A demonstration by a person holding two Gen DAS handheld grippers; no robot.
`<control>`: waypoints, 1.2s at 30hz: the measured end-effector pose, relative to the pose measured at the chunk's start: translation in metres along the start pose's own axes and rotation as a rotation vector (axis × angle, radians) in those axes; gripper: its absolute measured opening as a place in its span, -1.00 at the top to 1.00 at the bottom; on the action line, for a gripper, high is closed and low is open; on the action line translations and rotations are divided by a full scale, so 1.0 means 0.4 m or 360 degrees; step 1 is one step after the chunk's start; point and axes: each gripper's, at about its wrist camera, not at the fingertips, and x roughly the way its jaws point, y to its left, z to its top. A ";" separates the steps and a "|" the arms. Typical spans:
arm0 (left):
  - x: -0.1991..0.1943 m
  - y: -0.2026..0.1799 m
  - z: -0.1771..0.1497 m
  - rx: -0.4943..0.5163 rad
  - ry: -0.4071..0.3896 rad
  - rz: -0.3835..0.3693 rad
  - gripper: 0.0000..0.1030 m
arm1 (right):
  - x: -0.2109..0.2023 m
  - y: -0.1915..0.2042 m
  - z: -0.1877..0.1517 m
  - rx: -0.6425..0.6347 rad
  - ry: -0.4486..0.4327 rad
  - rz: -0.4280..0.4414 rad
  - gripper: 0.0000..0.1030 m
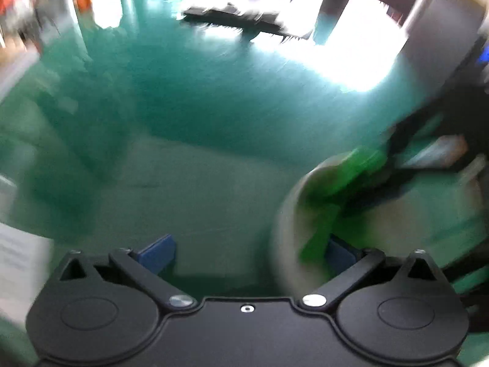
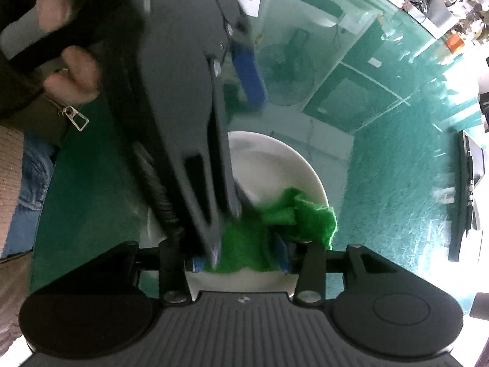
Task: Clean bowl
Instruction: 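Tilt the bowl with the left tool while the right tool wipes the inner wall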
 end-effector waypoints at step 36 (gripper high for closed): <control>-0.023 -0.019 0.035 0.0025 0.0042 -0.0201 0.40 | -0.036 0.067 -0.064 -0.0092 0.0063 -0.0159 0.75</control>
